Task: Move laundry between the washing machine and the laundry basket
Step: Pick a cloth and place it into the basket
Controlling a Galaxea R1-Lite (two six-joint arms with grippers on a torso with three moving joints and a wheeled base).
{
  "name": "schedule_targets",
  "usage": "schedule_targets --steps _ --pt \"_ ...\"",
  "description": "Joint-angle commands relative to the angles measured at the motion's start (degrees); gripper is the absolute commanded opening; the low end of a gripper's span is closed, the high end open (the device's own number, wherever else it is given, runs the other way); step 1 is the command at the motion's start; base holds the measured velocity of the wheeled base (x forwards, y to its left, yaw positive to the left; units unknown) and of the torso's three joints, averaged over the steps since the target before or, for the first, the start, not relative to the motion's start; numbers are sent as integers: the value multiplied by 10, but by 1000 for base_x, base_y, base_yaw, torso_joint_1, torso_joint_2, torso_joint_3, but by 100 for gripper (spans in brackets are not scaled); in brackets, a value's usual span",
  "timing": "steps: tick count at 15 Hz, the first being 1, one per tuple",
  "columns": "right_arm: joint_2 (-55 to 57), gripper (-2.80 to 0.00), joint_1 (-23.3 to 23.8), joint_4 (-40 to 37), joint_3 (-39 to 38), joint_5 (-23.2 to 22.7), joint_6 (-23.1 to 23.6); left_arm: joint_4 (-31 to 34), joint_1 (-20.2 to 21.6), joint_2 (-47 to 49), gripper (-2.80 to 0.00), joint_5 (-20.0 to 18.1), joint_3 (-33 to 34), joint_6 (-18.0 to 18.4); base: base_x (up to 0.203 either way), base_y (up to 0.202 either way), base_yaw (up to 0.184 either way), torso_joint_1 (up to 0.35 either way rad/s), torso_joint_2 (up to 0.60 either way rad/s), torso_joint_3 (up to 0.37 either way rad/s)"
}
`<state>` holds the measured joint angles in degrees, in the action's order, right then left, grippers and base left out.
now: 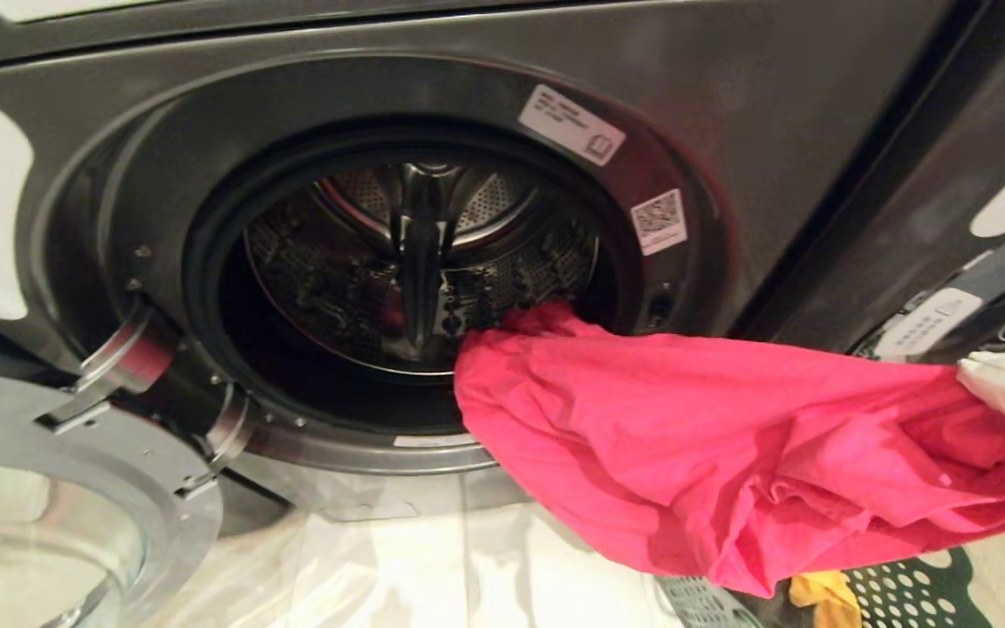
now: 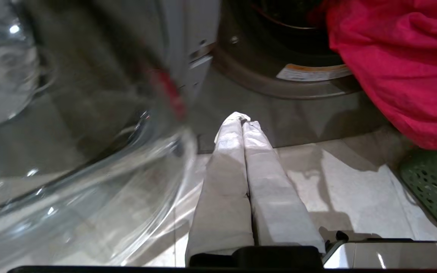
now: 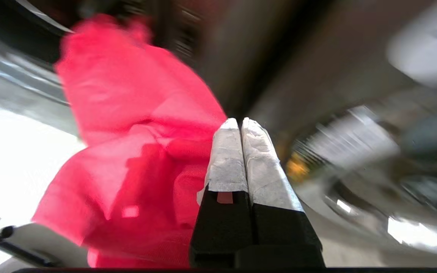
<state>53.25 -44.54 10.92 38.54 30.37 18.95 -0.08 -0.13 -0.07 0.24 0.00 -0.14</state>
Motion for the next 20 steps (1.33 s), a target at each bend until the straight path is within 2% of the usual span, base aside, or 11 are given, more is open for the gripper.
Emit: schedule_targets --steps 1,4,10,15,20 --pt "1 -280 0 4 1 2 7 0 0 1 -280 0 0 0 0 7 -153 -1 4 2" --pt "-1 -280 1 20 42 3 5 0 0 1 -280 0 0 0 0 2 -68 2 1 3" --pt "41 -280 2 -3 265 29 3 -1 0 1 -280 0 0 0 0 0 0 0 0 0" --pt "82 -280 4 -8 369 72 3 0 0 1 -280 0 0 0 0 0 0 0 0 0" --pt "122 -280 6 -42 521 88 4 0 0 1 -280 0 0 0 0 0 0 0 0 0"
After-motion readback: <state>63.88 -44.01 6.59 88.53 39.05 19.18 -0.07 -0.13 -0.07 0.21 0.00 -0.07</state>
